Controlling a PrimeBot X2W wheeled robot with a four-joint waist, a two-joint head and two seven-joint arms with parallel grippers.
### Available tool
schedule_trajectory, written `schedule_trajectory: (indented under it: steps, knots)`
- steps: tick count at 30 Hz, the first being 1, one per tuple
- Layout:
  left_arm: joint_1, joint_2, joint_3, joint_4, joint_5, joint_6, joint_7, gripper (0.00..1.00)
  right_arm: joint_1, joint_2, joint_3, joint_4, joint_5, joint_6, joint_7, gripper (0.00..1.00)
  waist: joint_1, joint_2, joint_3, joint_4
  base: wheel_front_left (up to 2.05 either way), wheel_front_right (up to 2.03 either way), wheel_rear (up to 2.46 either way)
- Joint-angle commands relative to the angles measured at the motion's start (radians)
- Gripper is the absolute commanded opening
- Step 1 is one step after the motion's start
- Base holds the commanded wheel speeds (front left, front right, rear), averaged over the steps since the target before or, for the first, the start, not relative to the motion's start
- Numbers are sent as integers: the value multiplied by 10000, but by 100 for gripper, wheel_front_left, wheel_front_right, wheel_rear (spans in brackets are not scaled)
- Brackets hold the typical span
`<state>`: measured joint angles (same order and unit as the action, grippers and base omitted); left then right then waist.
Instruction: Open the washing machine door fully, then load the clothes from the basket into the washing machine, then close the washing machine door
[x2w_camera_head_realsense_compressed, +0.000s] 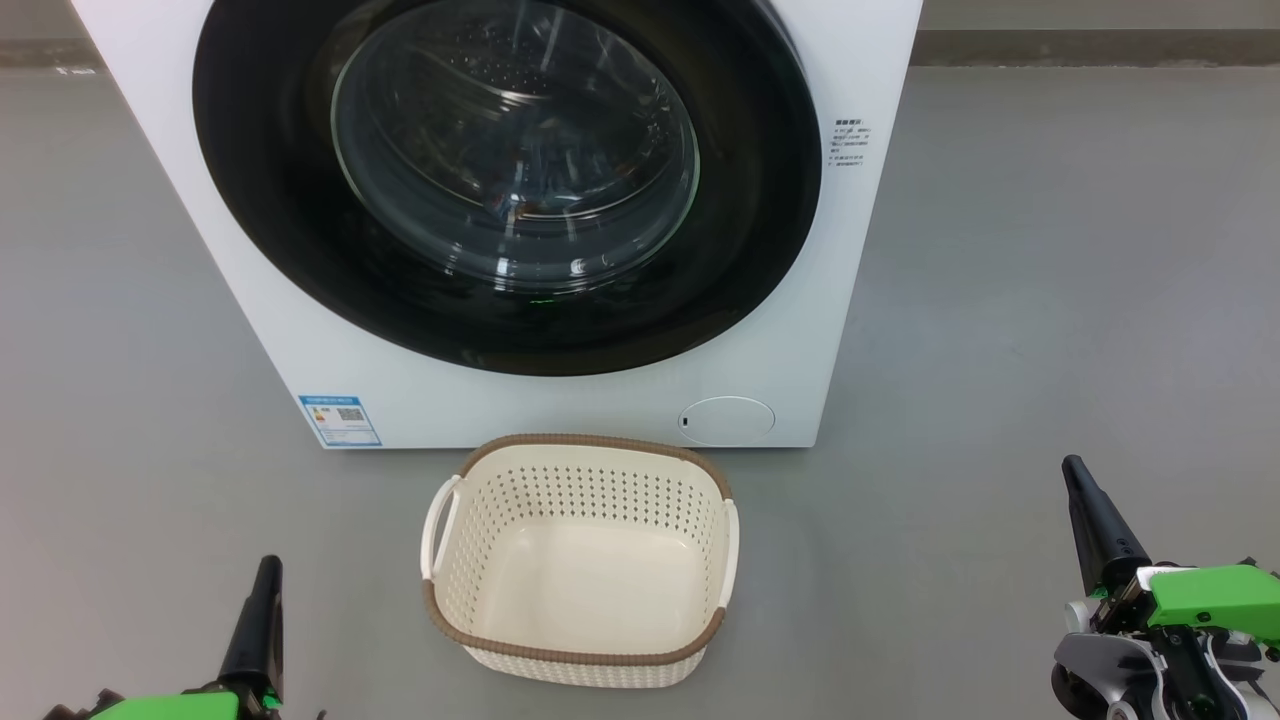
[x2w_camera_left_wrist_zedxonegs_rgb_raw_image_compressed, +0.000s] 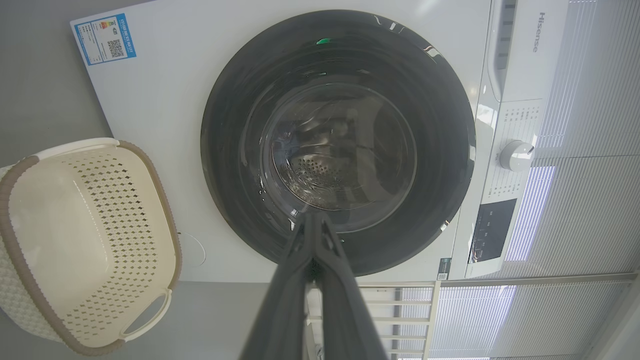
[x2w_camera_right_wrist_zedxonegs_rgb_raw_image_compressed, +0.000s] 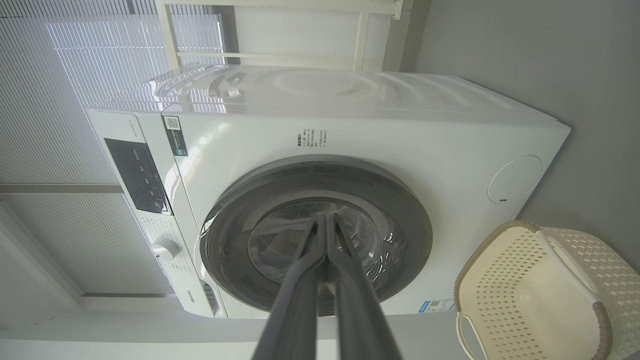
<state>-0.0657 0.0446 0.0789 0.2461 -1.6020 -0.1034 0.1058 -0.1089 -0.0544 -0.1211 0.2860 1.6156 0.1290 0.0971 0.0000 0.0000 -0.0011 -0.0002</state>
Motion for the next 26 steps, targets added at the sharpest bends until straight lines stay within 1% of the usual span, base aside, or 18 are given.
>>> schedule_trajectory:
  steps: [1, 26]
  knots:
    - [-443, 83, 332, -314, -86, 47, 48, 0, -119, -77, 211, -312, 50, 17, 48, 0, 0, 0, 0, 0, 0, 0, 0]
    - [-443, 79, 337, -314, -81, 47, 52, 0, -118, -83, 220, -313, 58, 17, 41, 0, 0, 0, 0, 0, 0, 0, 0]
